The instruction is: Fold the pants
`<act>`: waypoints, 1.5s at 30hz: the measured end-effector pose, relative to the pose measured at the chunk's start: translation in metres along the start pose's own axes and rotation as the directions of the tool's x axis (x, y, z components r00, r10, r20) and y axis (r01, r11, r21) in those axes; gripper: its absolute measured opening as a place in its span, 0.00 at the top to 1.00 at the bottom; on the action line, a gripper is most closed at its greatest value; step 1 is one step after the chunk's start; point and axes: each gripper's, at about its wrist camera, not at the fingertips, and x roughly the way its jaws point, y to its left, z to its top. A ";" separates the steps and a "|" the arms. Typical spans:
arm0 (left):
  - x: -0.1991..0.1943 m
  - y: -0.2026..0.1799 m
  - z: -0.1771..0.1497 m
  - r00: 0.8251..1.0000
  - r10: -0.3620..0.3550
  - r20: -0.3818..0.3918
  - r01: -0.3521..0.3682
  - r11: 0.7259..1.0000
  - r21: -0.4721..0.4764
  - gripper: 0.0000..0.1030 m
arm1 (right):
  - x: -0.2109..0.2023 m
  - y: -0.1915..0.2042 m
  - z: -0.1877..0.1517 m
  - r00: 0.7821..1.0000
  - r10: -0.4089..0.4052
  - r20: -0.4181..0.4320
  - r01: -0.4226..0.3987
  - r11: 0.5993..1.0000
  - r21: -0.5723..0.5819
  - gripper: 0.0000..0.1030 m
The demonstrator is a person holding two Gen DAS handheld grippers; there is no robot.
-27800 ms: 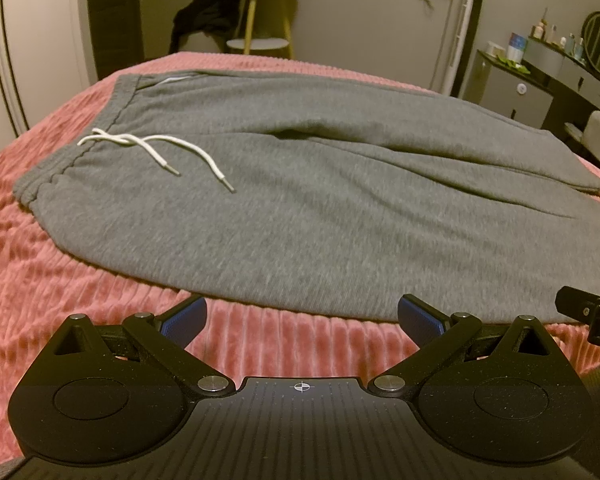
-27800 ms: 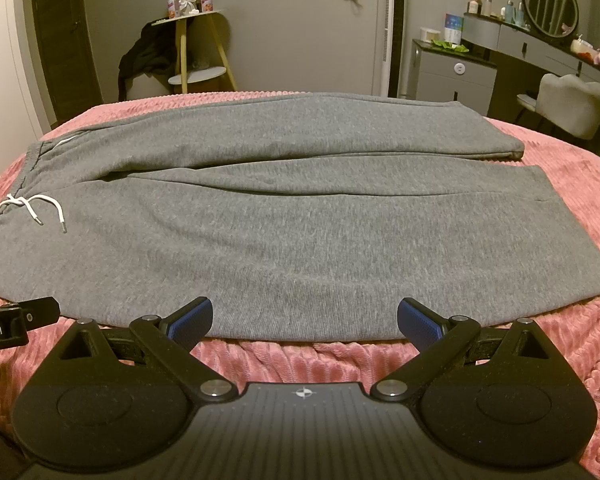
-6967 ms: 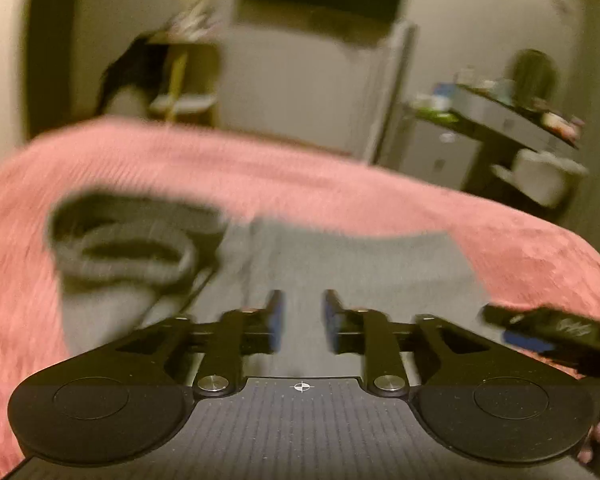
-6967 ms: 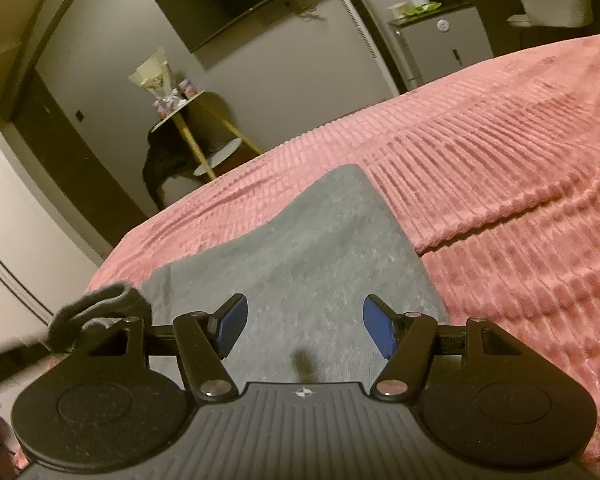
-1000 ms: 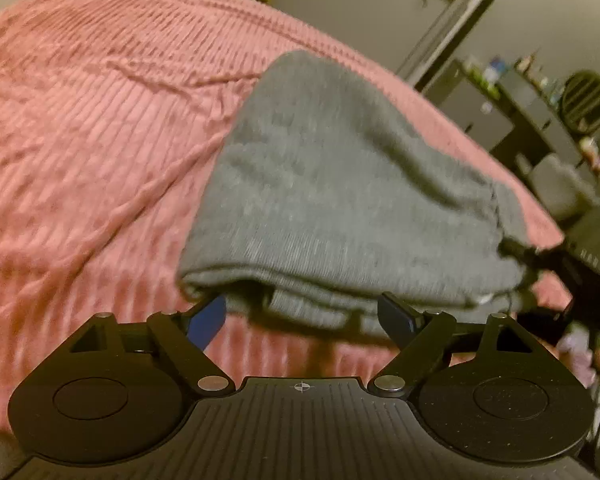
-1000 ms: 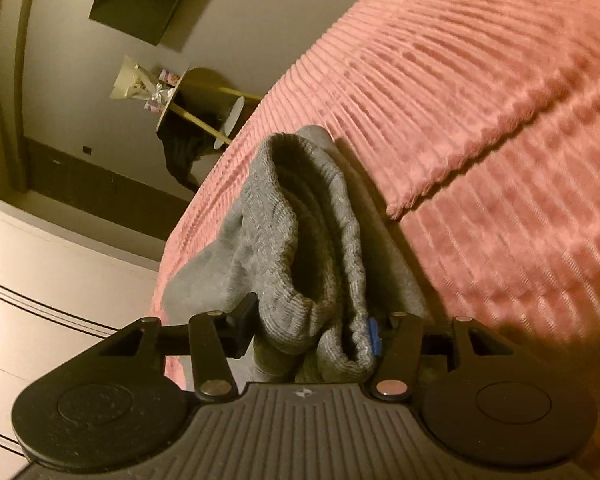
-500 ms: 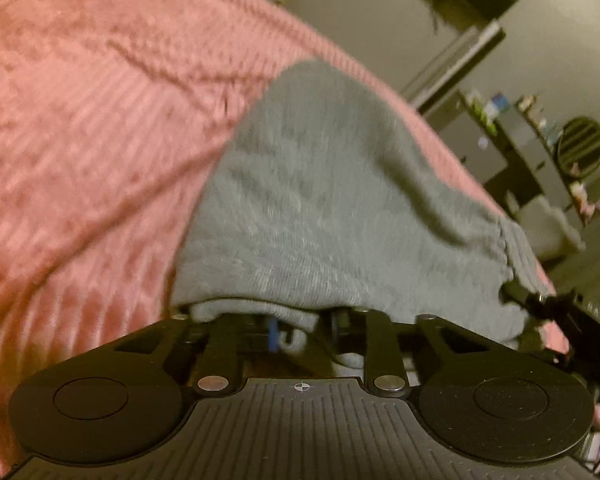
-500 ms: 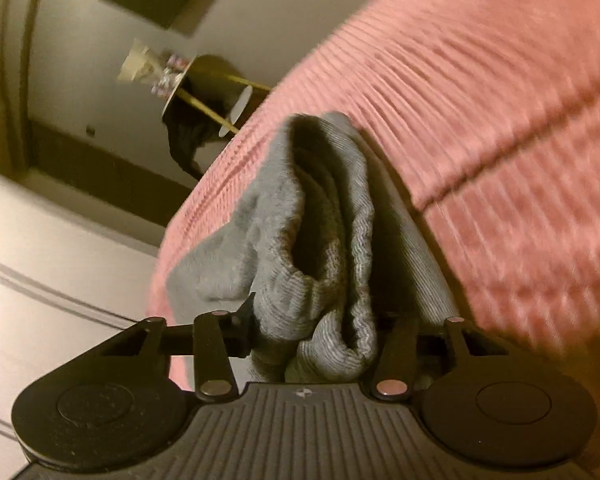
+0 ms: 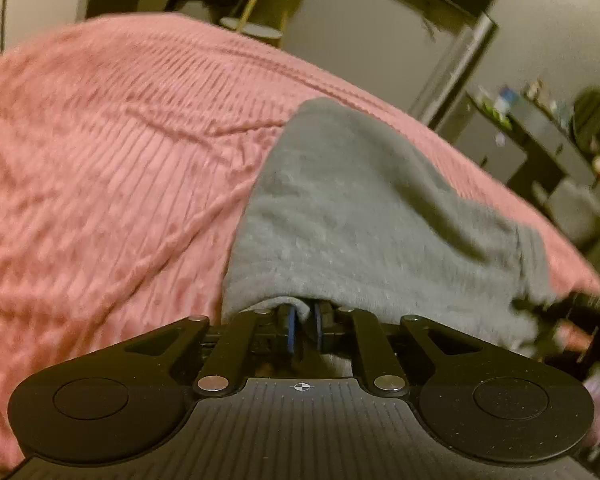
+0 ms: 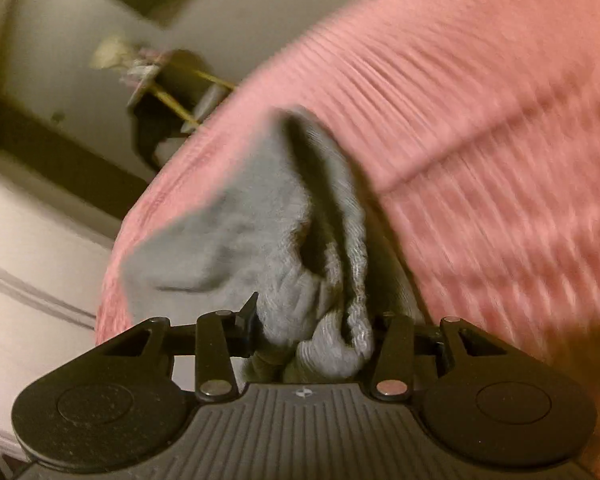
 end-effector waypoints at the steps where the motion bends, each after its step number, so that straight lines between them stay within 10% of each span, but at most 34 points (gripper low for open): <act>1: -0.004 -0.002 0.000 1.000 -0.010 -0.006 0.010 1.000 0.015 0.82 | -0.003 0.006 0.002 1.000 -0.015 0.001 0.015 0.999 -0.047 0.56; 6: -0.031 0.015 0.019 0.989 -0.146 -0.002 0.146 0.987 -0.074 0.25 | -0.012 0.019 0.008 0.996 -0.082 0.020 0.084 0.969 -0.233 0.32; 9: -0.035 0.025 0.041 0.992 -0.105 0.066 0.109 0.992 -0.065 0.08 | -0.018 0.014 0.018 0.997 -0.061 0.041 0.070 0.957 -0.281 0.20; 17: 0.077 0.045 0.081 0.958 -0.162 -0.237 0.145 0.986 -0.087 0.37 | 0.030 -0.006 0.045 0.984 0.049 -0.171 -0.086 0.972 -0.217 0.16; 20: 0.107 0.058 0.086 0.938 -0.220 -0.267 0.176 0.968 -0.178 0.38 | 0.038 -0.015 0.053 0.974 0.115 -0.196 -0.153 0.970 -0.189 0.17; 22: 0.116 0.060 0.088 0.922 -0.280 -0.268 0.223 0.949 -0.223 0.39 | 0.044 -0.009 0.053 0.968 0.139 -0.207 -0.178 0.967 -0.184 0.35; 28: 0.130 0.054 0.083 0.869 -0.372 -0.325 0.346 0.928 -0.138 0.47 | 0.057 -0.015 0.065 0.947 0.190 -0.259 -0.233 0.961 -0.146 0.35; 45: 0.084 0.001 0.102 0.937 -0.253 -0.239 0.275 0.960 0.060 0.69 | 0.054 0.080 0.059 0.983 0.111 -0.144 -0.153 0.931 -0.331 0.51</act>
